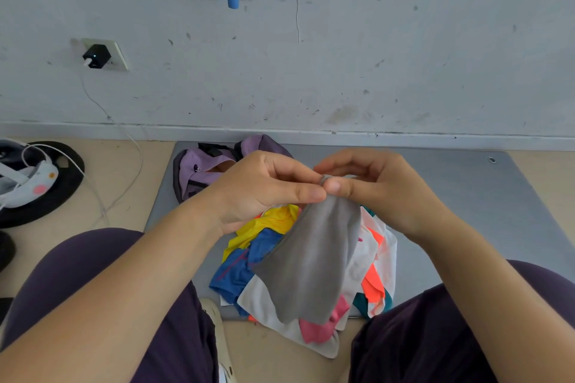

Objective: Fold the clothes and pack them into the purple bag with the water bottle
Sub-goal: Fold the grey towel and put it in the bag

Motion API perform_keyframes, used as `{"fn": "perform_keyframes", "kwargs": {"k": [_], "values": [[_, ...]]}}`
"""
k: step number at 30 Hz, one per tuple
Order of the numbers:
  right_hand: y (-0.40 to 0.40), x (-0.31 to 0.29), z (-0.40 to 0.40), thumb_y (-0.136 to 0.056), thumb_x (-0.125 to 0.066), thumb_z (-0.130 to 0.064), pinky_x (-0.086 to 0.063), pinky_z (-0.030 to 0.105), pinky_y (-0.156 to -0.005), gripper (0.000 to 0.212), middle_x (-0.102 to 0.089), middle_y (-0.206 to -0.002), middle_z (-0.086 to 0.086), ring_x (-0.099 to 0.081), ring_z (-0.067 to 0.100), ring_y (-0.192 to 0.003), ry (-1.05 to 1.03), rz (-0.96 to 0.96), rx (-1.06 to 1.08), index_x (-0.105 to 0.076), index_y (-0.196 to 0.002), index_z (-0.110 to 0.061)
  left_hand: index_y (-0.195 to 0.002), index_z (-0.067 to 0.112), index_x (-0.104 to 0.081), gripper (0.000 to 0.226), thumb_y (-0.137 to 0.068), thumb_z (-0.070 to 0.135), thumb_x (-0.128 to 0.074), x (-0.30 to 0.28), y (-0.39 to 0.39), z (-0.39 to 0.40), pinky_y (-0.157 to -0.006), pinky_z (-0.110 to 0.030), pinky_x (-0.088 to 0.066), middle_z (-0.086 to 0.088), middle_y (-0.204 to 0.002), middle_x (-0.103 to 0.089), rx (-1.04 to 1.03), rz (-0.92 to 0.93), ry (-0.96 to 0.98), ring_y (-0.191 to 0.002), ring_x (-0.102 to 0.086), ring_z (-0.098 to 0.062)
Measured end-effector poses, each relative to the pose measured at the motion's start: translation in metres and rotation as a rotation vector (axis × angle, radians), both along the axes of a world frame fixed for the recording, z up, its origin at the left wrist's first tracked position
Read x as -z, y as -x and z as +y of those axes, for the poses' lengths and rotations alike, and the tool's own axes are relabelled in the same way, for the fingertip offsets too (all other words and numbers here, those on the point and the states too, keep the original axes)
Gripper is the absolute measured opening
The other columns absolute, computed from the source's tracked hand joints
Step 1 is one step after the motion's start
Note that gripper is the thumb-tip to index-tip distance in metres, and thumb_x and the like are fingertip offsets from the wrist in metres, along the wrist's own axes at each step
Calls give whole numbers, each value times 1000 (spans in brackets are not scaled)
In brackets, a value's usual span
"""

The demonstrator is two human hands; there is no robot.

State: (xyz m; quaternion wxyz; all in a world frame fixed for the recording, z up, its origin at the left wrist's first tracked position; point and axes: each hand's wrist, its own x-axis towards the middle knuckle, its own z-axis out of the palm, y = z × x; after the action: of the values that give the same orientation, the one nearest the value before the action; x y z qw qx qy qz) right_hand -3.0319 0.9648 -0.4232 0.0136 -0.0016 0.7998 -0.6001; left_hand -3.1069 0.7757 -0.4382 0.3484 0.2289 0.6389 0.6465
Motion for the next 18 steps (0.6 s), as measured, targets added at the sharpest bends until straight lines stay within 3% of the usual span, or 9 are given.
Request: {"fn": "perform_keyframes", "kwargs": {"k": [3,6,8,10,13,15,18], "values": [[1,5,2,-75,-72,-32,-54,20,-80,26,-75,-90,-1,-70,8,-87,39,-49,-27,-71,-95,-13,-84,20,-80,27,-59,31,-78,0,-1,1,-83,-19,-53,-3,-90,-77,-42,62,19,-90,-70,-10],[1,6,4,-82,-72,-36,-51,17,-76,25,-73,-92,-3,-67,7,-87,60,-82,-72,-71,-97,-16,-89,21,-79,26,-67,33,-75,-2,-2,0,-90,-24,-52,-4,-94,-77,-52,135,53,-94,-69,-12],[1,5,7,-85,-69,-36,-53,21,-80,26,-72,-104,-2,-67,10,-97,14,-122,-142,-69,-106,-19,-91,23,-78,20,-73,31,-73,-3,-1,-2,-91,-26,-52,-3,-96,-77,-43,175,74,-96,-69,-12],[2,5,10,-87,-68,-31,-56,31,-87,27,-69,-111,0,-67,18,-103,-16,-166,-210,-67,-112,-21,-90,26,-77,10,-83,21,-72,-4,1,-5,-82,-21,-54,3,-89,-76,-29,248,117,-85,-69,-7],[3,7,9,-82,-73,-22,-57,34,-81,21,-71,-100,4,-69,26,-85,-10,-151,-145,-69,-103,-19,-94,21,-73,10,-90,14,-68,-1,4,-7,-72,-30,-56,-3,-83,-72,-54,384,229,-65,-66,-11],[3,9,6,-80,-76,-18,-55,29,-70,15,-68,-89,6,-63,21,-67,-7,-109,-72,-70,-93,-19,-95,18,-71,7,-92,15,-66,0,3,-7,-73,-34,-58,-6,-86,-72,-58,455,292,-65,-69,-15],[5,13,4,-80,-77,-14,-54,33,-67,16,-67,-87,5,-59,22,-61,-30,-92,-50,-69,-93,-17,-95,16,-69,7,-93,12,-63,0,2,-6,-74,-35,-59,-9,-89,-70,-69,482,312,-67,-71,-17]]}}
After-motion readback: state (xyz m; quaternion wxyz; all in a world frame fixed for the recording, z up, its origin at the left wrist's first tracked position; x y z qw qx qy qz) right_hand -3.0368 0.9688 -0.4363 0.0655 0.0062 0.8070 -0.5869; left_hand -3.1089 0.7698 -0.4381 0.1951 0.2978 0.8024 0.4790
